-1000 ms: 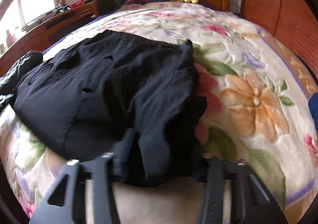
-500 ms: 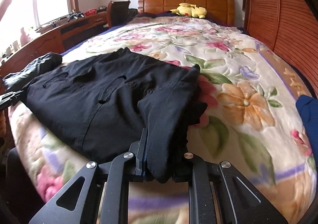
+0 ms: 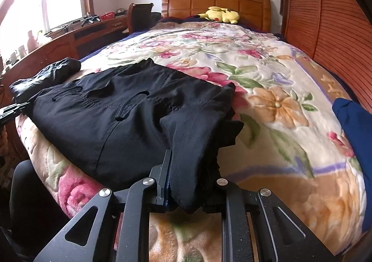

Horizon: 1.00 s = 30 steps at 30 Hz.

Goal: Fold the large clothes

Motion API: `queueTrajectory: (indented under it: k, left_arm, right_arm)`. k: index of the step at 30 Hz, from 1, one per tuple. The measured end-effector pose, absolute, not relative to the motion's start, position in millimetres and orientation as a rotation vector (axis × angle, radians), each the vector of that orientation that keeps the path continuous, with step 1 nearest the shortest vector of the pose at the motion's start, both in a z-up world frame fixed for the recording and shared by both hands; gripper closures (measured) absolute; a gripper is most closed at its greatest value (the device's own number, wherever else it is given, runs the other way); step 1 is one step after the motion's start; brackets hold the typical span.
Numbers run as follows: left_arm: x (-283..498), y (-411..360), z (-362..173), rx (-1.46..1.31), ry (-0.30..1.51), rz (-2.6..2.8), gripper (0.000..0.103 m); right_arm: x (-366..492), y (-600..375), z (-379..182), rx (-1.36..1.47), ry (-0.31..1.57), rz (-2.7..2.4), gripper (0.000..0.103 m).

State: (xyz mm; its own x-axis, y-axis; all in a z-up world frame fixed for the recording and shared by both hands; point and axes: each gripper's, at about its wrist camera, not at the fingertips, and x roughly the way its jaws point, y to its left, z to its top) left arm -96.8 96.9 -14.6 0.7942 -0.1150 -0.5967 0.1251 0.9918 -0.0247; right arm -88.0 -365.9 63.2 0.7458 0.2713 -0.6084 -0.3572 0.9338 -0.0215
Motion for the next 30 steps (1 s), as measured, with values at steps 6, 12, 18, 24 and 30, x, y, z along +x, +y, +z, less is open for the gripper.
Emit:
queueTrajectory:
  k: [6, 12, 18, 24, 30]
  left_arm:
    - [-100.6, 95.3, -3.5, 0.01, 0.61, -0.135, 0.063]
    - [-99.3, 88.2, 8.3, 0.001, 0.574, -0.176, 0.03]
    - [-93.6, 71.9, 17.3, 0.012, 0.556, -0.214, 0.022]
    - [-78.7, 53.2, 21.1, 0.012, 0.57, -0.26, 0.021]
    - [-56.8, 12.2, 12.6, 0.038, 0.628, -0.345, 0.021]
  right_arm:
    - [-94.4, -362.4, 60.6, -0.135, 0.643, 0.329, 0.08]
    - [-96.7, -364.4, 58.4, -0.125, 0.645, 0.319, 0.075]
    - [-96.2, -367.2, 55.4, -0.116, 0.646, 0.299, 0.068]
    - [-99.9, -363.4, 55.4, -0.143, 0.621, 0.247, 0.052]
    - [-97.7, -369.4, 51.7, -0.098, 0.628, 0.245, 0.042]
